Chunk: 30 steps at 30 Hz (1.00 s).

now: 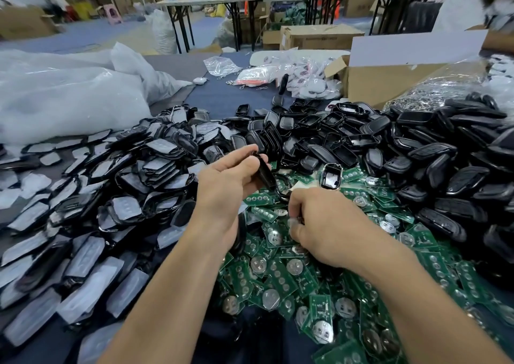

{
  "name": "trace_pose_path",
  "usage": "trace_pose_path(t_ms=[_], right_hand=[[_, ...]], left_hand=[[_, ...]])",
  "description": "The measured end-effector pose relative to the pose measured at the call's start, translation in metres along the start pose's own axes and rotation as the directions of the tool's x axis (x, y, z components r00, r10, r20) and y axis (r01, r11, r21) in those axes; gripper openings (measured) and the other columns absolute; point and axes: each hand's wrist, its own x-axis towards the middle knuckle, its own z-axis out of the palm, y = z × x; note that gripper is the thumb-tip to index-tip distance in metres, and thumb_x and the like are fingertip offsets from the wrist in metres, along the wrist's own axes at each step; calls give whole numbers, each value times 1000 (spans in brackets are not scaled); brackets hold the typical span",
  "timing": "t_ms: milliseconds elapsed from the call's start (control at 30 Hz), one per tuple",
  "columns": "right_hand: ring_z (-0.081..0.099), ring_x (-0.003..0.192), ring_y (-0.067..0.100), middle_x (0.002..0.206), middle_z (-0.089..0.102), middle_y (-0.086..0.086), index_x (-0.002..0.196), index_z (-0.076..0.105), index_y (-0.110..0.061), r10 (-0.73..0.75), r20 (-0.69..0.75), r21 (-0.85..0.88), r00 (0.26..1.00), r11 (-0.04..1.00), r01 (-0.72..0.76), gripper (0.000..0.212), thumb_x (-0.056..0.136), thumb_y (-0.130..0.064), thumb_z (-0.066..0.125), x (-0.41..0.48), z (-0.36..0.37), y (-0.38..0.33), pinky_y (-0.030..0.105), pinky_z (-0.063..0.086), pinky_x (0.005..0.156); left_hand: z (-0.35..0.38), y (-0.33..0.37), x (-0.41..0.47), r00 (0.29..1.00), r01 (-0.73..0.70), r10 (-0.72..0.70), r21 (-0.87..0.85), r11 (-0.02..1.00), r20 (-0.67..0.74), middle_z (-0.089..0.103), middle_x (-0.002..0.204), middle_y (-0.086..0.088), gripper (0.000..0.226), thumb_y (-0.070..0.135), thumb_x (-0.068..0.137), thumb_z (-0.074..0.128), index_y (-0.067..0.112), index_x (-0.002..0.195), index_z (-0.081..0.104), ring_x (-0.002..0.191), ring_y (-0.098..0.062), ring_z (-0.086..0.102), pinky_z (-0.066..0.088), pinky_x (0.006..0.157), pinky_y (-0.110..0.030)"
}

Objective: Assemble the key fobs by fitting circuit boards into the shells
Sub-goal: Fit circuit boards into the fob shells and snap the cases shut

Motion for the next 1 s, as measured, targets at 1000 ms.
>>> trace_pose_path(t_ms=[1000], right_hand=[[49,44,8,63,71,0,80,80,-13,390,-128,976,912,212,47,13,75,-18,90,12,-3,4,16,44,46]], left_hand=[[7,-16,-5,947,-230,182,165,959,264,81,106,-6,57,-27,72,74,28,86,79,89,-15,76,59,75,-23]])
